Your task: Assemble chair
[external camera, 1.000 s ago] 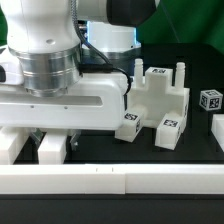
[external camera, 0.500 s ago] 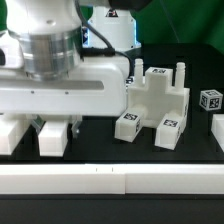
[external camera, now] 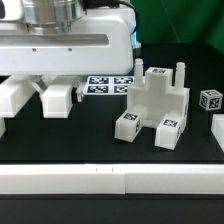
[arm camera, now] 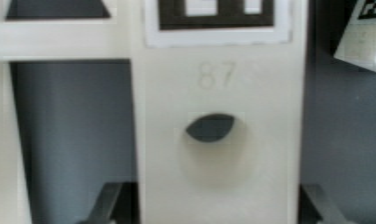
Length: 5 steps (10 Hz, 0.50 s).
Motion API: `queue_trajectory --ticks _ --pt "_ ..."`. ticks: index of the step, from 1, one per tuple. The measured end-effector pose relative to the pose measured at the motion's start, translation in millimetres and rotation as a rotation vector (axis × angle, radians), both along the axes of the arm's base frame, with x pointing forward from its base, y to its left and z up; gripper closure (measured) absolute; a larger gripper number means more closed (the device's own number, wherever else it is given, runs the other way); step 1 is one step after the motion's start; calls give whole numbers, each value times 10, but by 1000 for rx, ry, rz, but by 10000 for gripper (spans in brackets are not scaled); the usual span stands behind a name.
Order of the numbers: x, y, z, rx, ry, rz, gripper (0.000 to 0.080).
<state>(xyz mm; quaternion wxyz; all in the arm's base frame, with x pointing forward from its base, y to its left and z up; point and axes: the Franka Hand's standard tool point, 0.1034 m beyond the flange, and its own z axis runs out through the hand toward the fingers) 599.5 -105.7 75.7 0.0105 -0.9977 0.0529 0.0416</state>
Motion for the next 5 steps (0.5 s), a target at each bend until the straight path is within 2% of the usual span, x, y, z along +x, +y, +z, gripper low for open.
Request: queue_trajectory --ticks 4,5 --pt "-15 3 -8 2 3 -9 511" --pt "-91 29 67 10 5 -51 511"
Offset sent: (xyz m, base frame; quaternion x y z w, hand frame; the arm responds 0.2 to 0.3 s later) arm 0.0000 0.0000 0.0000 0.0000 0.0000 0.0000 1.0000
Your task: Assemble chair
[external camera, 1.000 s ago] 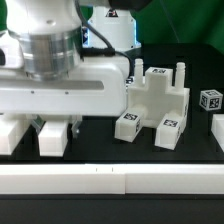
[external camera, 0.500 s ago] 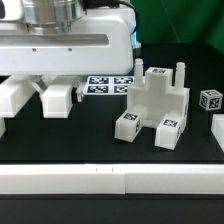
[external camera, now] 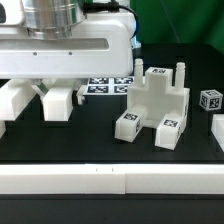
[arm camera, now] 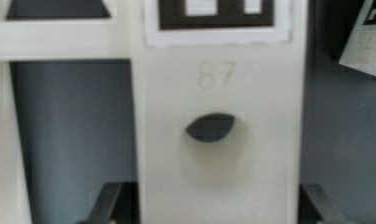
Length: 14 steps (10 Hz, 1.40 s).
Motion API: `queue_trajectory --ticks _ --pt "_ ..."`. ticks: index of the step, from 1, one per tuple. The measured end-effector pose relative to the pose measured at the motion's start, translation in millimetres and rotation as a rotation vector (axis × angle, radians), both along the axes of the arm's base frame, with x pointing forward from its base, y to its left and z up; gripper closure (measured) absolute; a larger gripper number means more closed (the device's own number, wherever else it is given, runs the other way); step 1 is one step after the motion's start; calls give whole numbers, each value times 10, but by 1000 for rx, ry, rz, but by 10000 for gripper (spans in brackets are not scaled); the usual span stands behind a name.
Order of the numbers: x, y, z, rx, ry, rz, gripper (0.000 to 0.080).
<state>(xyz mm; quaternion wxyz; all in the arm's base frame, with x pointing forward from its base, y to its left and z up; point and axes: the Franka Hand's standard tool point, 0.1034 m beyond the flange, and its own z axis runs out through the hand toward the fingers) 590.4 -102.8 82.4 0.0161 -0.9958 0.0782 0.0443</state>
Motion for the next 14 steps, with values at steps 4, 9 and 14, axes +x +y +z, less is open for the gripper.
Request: queue_trajectory --ticks 4,9,14 --pt "-229 390 392 17 -14 -89 511" --pt "-27 839 448 7 -23 -118 511" --pt "-292 905 415 5 13 -385 511"
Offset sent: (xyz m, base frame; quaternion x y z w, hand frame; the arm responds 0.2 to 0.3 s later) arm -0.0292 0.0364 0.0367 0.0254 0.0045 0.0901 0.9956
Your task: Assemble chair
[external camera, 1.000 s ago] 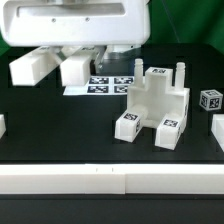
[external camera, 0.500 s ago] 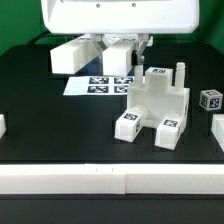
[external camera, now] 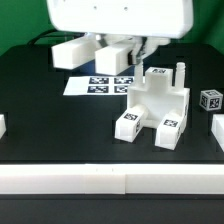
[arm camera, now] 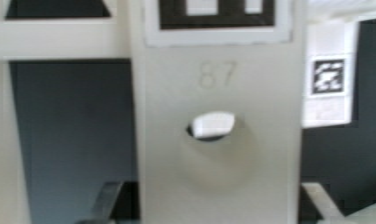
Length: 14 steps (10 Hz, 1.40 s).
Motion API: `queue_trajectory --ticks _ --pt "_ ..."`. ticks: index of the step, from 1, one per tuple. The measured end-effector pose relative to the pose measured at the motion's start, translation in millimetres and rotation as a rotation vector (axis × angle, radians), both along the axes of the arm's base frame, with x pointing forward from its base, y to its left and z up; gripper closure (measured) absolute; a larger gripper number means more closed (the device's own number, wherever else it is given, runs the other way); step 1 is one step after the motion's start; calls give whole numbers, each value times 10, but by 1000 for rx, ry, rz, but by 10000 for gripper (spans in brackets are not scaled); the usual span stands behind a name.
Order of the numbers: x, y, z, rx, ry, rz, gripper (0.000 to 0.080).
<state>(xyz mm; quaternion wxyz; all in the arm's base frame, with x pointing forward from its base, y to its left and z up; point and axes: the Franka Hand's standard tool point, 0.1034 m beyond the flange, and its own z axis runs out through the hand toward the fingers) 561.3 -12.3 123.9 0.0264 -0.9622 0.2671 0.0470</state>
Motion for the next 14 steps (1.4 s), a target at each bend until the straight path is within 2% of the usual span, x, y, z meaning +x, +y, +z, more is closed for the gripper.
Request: queue_trajectory --ticks 1,4,8,10,11,14 --pt "-59 147 11 0 0 -15 511" --pt "-44 483 83 -6 3 -19 511" --pt "-57 480 45 -6 5 2 511" --pt "84 644 106 2 -4 76 511" --pt "69 709 114 0 15 26 511" --pt "66 700 90 -1 11 42 511"
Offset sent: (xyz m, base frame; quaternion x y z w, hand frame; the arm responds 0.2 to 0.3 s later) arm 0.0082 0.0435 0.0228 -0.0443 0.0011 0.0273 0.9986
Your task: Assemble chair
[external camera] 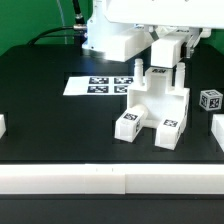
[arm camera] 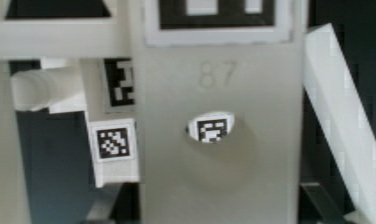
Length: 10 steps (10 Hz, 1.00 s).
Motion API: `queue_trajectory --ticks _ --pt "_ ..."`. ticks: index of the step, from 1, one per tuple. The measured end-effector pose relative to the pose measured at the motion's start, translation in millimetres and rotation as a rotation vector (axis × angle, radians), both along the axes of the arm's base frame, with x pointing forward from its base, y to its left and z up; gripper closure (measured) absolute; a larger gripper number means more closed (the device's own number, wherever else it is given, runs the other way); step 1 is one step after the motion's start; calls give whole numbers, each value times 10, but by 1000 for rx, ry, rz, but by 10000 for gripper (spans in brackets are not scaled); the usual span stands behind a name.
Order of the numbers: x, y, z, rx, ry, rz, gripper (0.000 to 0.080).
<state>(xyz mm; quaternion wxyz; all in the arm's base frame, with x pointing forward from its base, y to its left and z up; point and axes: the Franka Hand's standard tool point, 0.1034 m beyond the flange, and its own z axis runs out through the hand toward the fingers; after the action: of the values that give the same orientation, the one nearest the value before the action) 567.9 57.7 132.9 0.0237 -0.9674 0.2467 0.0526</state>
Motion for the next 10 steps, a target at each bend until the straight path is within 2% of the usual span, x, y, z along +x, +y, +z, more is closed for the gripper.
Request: queue_trajectory --ticks 4,10 --pt "-62 155 -115 -6 9 29 511" --pt "-54 133 -163 -8 5 39 511"
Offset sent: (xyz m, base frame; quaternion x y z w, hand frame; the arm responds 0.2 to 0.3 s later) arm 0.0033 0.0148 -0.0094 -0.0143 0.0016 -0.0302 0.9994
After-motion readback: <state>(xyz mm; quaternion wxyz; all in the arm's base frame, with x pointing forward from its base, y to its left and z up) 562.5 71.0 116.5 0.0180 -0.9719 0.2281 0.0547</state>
